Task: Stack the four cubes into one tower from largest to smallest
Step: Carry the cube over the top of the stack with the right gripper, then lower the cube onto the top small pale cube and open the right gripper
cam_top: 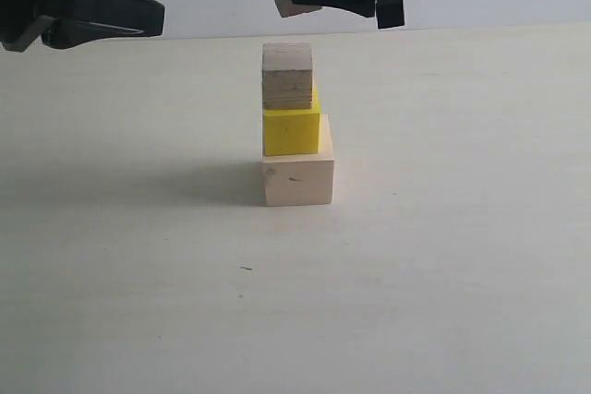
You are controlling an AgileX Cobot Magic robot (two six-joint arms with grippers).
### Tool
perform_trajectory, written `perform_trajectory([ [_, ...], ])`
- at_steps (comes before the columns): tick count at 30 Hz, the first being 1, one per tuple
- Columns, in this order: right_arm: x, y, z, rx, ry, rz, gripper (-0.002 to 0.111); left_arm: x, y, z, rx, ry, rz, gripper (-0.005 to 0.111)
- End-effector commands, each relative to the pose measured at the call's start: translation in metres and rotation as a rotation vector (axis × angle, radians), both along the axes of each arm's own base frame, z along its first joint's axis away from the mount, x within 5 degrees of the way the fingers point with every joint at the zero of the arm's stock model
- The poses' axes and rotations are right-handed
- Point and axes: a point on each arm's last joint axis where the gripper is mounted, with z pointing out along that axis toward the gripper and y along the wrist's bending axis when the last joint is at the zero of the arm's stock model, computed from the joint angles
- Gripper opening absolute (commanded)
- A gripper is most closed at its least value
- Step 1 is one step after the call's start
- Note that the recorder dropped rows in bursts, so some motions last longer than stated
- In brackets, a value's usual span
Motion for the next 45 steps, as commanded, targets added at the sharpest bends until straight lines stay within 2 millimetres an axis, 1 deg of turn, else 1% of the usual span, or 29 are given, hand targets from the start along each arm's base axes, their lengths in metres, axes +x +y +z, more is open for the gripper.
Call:
perform_trajectory([
  [1,0.003,-0.001,-0.006,0.001,-0.002,0.006,0.0,-0.001,0.001,0.002,-0.016,0.001,0.007,0.0],
  [4,0.011,0.001,-0.025,0.024,0.052,-0.01,0.0,-0.002,0.001,0.002,-0.015,0.002,0.004,0.0],
  [6,0.013,0.001,-0.029,0.031,0.064,-0.014,0.0,-0.002,0.001,0.002,-0.013,0.002,0.004,0.0],
  [18,0.008,0.013,-0.03,0.024,0.079,0.015,0.0,-0.001,0.001,0.001,-0.003,-0.01,0.006,0.0],
  [39,0.006,0.012,-0.034,-0.023,0.088,0.038,0.0,0.0,0.001,0.001,-0.002,-0.012,0.011,0.0],
  [45,0.004,0.016,-0.034,-0.028,0.089,0.05,0.0,0.0,0.001,0.001,-0.002,-0.012,0.011,0.0],
])
